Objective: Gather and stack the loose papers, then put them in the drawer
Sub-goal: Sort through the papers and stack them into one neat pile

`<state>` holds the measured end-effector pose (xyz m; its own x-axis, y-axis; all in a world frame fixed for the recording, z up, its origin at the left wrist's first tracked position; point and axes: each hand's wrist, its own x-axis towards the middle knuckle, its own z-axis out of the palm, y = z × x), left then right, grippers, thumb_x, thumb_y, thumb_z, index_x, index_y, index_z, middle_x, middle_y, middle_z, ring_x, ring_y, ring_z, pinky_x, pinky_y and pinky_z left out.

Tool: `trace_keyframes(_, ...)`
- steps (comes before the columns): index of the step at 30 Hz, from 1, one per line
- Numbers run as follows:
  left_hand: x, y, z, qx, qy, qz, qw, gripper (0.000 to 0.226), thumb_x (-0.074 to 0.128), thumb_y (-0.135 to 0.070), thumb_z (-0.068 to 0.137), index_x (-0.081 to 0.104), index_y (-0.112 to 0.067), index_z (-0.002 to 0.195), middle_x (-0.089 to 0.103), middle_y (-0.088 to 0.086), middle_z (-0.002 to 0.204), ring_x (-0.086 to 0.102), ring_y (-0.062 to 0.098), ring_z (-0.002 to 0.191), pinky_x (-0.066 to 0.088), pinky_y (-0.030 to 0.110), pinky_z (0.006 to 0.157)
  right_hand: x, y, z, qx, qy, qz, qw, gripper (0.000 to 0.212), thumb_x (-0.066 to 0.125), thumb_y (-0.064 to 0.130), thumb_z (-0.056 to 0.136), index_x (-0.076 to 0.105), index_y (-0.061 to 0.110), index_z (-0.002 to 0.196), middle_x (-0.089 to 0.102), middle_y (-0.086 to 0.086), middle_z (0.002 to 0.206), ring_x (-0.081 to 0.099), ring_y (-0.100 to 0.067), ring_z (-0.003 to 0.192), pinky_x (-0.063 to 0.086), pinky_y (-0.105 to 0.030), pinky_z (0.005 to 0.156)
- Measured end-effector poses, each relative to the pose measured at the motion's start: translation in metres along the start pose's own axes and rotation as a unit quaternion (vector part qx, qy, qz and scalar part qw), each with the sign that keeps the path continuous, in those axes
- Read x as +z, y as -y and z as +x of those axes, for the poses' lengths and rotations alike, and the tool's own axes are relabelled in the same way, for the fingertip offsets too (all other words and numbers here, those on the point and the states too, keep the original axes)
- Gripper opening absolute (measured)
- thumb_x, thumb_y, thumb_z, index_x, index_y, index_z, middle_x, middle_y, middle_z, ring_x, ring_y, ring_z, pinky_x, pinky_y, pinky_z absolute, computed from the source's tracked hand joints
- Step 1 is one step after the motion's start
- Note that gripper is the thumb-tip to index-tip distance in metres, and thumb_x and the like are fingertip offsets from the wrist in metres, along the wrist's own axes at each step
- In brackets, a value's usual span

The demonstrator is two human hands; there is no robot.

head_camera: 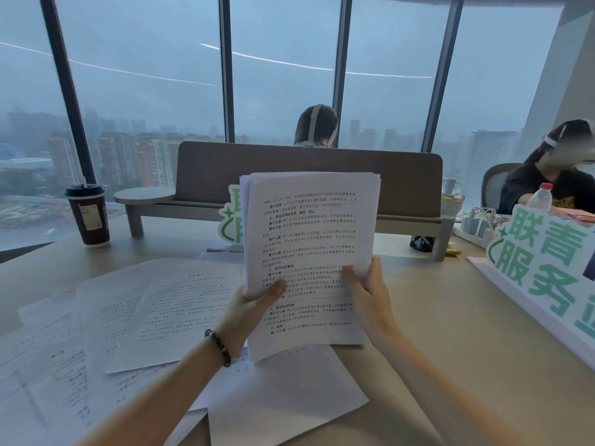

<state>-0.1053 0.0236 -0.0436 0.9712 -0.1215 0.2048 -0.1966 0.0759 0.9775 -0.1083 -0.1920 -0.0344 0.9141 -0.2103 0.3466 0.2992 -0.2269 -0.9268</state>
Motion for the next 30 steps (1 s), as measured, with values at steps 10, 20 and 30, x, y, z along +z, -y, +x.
trace_keyframes(10,-0.038,-0.021,0.012,-0.066,-0.035,0.026,0.997,0.027,0.056,-0.027,0.097,0.067,-0.008,0.114,0.075,0.011,0.105,0.074,0.031,0.09,0.061,0.044,0.073,0.015,0.034,0.02,0.111,0.09,-0.008,0.99,0.014,0.052,0.023,0.102,0.058,0.022,0.114,0.069,0.001,0.112,0.068,-0.021,0.098,0.058,-0.041,0.082)
trace_keyframes(20,-0.126,-0.007,0.013,-0.217,-0.085,0.075,0.969,0.031,0.053,-0.031,0.098,0.063,-0.004,0.109,0.075,0.012,0.078,0.072,0.025,0.058,0.057,0.03,0.046,0.019,-0.014,0.037,0.18,0.167,-0.311,0.918,0.049,0.04,0.048,0.102,0.051,0.017,0.139,0.053,-0.004,0.143,0.05,-0.026,0.127,0.039,-0.037,0.101)
trace_keyframes(30,-0.131,0.021,0.011,-0.236,-0.082,0.151,0.956,0.028,0.055,-0.029,0.098,0.066,-0.007,0.111,0.072,0.018,0.104,0.071,0.036,0.09,0.057,0.048,0.084,0.026,-0.036,0.042,0.161,0.175,-0.384,0.892,0.058,0.064,0.035,0.094,0.043,0.016,0.144,0.05,-0.004,0.147,0.05,-0.026,0.13,0.041,-0.035,0.1)
